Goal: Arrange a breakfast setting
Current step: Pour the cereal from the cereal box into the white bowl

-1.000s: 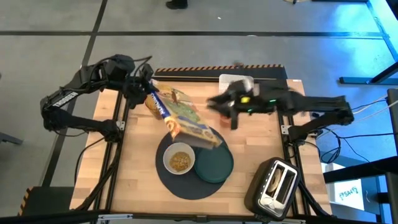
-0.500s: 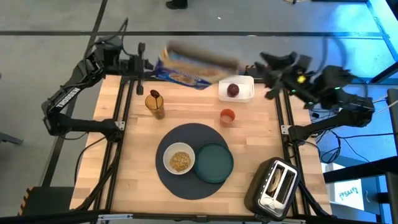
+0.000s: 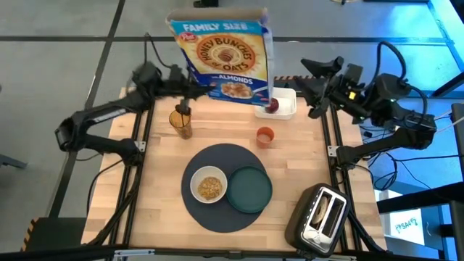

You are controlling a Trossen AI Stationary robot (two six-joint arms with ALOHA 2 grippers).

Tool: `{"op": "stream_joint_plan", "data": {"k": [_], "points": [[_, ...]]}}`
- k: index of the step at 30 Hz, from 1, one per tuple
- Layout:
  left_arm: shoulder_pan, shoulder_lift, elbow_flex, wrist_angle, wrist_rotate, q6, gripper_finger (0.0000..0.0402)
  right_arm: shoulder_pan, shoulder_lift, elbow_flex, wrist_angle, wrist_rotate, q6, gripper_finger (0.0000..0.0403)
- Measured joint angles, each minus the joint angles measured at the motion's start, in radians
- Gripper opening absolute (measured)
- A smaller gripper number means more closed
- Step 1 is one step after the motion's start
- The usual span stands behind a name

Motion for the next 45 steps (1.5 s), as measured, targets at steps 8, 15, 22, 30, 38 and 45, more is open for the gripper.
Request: {"op": "stream_joint_plan", "data": {"k": [8, 15, 22, 30, 38, 45], "points": [[-0.101, 0.159, -0.130, 0.520, -0.005, -0.092, 0.0002, -0.101, 0.043, 0.000, 0.013, -0.163, 0.055, 0.0289], [-0.112, 0.330, -0.130, 0.841, -0.149, -0.175, 0.0002, -0.108, 0.075, 0.000, 0.088, -0.178, 0.064, 0.0289], [-0.084, 0.392, -0.130, 0.776, -0.044, -0.199, 0.0002, -0.108, 0.097, -0.001, 0.069, -0.194, 0.052, 0.0289], [-0.070, 0.394, -0.130, 0.468, 0.107, -0.030, 0.0002, -0.137, 0.096, 0.000, 0.050, -0.176, 0.052, 0.0289], [-0.068, 0.394, -0.130, 0.413, 0.101, 0.029, 0.0002, -0.203, 0.096, 0.000, -0.080, -0.256, 0.141, 0.0159], [-0.064, 0.389, -0.130, 0.412, 0.061, -0.037, 0.0032, -0.241, 0.095, 0.000, -0.088, -0.314, 0.158, 0.0006]]}}
